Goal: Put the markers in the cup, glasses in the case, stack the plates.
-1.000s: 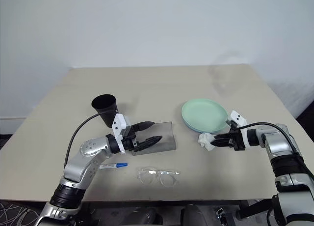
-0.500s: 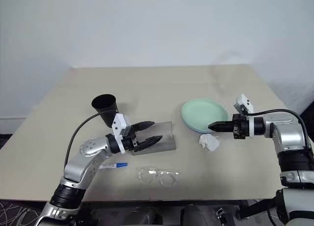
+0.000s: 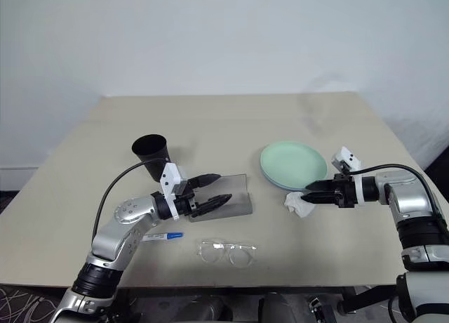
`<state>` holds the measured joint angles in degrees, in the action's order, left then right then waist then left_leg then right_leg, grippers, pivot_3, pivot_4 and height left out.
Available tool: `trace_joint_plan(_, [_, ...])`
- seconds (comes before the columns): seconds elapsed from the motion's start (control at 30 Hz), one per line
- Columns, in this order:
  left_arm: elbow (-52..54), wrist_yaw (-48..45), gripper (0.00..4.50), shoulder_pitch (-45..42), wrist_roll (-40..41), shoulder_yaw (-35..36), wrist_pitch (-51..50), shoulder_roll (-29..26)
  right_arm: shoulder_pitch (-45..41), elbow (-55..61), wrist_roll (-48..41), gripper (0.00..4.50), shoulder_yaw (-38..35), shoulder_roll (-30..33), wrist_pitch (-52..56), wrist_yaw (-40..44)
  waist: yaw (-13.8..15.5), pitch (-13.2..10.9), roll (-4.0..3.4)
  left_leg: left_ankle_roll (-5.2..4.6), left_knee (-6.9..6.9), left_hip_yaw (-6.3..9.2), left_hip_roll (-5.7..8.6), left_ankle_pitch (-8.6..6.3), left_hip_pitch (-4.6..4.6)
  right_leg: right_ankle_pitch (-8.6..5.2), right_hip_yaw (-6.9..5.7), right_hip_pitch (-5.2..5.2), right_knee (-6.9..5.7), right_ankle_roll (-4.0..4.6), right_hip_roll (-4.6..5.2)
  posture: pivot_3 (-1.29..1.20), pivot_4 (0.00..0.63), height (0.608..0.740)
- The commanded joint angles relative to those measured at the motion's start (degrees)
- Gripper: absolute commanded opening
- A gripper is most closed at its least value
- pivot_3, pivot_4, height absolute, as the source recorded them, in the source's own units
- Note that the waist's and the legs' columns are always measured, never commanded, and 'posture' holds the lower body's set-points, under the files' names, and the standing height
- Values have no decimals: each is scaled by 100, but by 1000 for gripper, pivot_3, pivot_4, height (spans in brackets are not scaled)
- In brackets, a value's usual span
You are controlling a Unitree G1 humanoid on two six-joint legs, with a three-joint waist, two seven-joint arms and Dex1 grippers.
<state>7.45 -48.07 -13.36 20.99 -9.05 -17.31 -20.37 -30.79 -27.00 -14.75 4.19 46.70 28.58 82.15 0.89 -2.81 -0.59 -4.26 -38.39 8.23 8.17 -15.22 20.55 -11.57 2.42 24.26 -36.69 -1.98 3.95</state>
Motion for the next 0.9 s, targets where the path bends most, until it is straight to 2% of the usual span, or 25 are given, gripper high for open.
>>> trace_joint_plan(0.03, [68,-18,3469,-134,1,46,101,6,-24,73,56,2590,-7,48,-101,-34,4,0,0,0,0,0,-1,0,0,0,-1,0,0,0,0,0,0,740])
trace_joint_plan(0.67, [79,-6,3469,-139,-4,59,89,-4,-143,-592,610,2590,353,-531,-726,-619,4,0,0,1,0,0,-1,1,-2,1,-1,0,-1,1,-6,0,0,740])
trace_joint_plan(0.77, [75,-6,3469,-137,-7,65,95,-8,-130,-589,602,1986,351,-550,-768,-572,5,0,0,1,0,0,-1,1,-2,2,-1,-1,-1,1,-7,0,0,740])
trace_joint_plan(0.9, [81,-4,3469,-129,-6,68,100,-9,-60,-407,432,617,295,-537,-695,-364,4,0,0,1,0,0,-1,1,-2,2,-1,0,-1,2,-7,0,0,740])
